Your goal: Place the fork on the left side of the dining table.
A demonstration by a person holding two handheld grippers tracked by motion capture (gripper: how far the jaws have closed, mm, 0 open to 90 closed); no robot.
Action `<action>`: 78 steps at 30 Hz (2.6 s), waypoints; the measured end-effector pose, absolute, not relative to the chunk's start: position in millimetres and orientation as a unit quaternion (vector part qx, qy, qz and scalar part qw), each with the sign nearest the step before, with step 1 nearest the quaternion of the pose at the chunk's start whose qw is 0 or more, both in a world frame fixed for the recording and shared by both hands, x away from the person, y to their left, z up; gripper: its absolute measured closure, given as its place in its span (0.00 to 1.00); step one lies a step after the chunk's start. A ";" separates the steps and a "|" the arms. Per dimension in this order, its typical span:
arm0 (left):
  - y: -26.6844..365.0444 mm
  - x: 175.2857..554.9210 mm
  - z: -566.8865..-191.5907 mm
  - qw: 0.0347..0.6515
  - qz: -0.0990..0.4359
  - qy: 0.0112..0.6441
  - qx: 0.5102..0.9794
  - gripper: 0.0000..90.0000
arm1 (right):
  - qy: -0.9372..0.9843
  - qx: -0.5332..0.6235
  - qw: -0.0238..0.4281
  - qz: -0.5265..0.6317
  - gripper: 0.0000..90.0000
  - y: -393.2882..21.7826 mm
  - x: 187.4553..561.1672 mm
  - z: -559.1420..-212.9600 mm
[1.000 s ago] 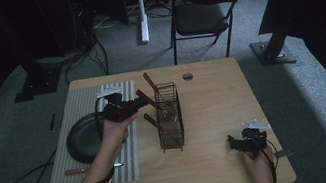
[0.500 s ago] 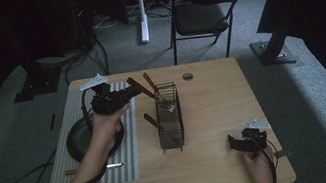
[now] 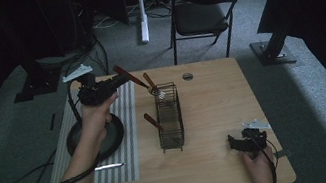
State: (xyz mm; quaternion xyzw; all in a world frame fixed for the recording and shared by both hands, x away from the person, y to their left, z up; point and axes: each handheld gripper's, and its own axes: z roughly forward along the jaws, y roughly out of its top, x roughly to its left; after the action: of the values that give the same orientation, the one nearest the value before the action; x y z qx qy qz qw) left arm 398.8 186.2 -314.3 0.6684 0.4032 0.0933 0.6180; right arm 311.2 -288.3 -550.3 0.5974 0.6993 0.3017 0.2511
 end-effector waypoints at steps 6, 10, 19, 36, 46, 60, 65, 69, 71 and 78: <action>207.8 401.1 -321.0 0.613 0.113 0.430 0.653 0.90 | 0.699 0.597 0.251 0.302 0.14 -288.3 311.2 -550.3; 220.8 403.0 -324.9 0.615 0.121 0.446 0.639 0.90 | 0.699 0.597 0.251 0.302 0.14 -288.3 311.2 -550.3; 254.9 408.8 -339.9 0.612 0.142 0.490 0.604 0.90 | 0.699 0.598 0.251 0.301 0.14 -288.2 311.2 -550.3; 289.3 426.4 -382.3 0.601 0.161 0.578 0.528 0.90 | 0.699 0.598 0.251 0.301 0.14 -288.2 311.2 -550.3; 301.0 436.4 -409.9 0.598 0.166 0.620 0.480 0.90 | 0.699 0.598 0.251 0.301 0.14 -288.2 311.2 -550.4; 307.8 450.0 -450.7 0.591 0.155 0.647 0.457 0.90 | 0.699 0.597 0.251 0.301 0.14 -288.2 311.1 -550.4; 309.1 456.6 -460.1 0.590 0.149 0.648 0.459 0.90 | 0.699 0.597 0.251 0.301 0.14 -288.2 311.1 -550.4; 308.9 461.3 -471.3 0.578 0.145 0.659 0.458 0.90 | 0.699 0.597 0.251 0.301 0.14 -288.1 311.1 -550.4; 309.2 463.6 -475.9 0.575 0.141 0.663 0.457 0.90 | 0.699 0.597 0.251 0.301 0.14 -288.2 311.1 -550.4; 312.1 470.6 -488.2 0.582 0.119 0.672 0.442 0.90 | 0.699 0.597 0.251 0.301 0.14 -288.2 311.1 -550.4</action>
State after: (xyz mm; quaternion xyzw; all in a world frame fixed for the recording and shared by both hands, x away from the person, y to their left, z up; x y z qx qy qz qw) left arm 470.6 312.1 -488.2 0.4421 0.6720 0.1189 0.5821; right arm 311.1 -288.2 -550.4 0.5974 0.6995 0.3015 0.2511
